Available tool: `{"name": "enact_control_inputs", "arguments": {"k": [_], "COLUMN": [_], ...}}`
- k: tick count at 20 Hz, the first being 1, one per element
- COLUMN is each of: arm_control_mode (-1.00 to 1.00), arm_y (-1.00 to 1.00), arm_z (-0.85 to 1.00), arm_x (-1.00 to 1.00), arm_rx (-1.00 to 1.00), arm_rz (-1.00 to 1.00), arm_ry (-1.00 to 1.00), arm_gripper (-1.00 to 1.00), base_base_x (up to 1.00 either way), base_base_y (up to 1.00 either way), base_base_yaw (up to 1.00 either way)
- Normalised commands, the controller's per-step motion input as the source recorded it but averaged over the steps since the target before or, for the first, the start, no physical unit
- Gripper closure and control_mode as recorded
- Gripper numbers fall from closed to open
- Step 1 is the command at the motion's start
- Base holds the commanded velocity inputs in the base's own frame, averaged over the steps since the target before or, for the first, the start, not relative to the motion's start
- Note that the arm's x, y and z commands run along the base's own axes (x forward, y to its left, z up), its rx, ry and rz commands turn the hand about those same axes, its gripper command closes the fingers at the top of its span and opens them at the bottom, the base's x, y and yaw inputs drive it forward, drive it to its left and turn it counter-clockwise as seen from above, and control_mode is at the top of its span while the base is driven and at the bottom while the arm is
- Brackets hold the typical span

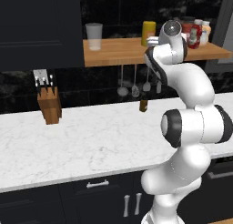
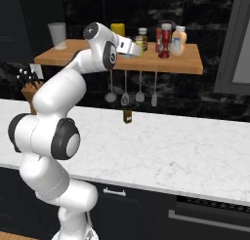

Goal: Put the shaker and condiment bottle from the counter next to their counterparts in the cabinet.

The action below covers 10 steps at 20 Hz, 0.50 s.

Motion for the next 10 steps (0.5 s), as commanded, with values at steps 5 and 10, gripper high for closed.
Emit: {"name": "enact_control_inputs", "arguments": {"k": [5, 10], "arm_control_mode": [-1.0, -1.0], "arm_y": [0.0, 0.0], "arm_z": [-0.4, -0.17], "arm_x": [0.03, -0.44], "arm_rx": [0.03, 0.04], "arm_rz": [0.09, 0.05], "arm_ry": [0.0, -0.03], "arm_gripper": [-1.0, -1.0], "base_base_x": [0.0, 0.0], "base_base_y": [0.0, 0.0], "base_base_yaw": [0.0, 0.0]}}
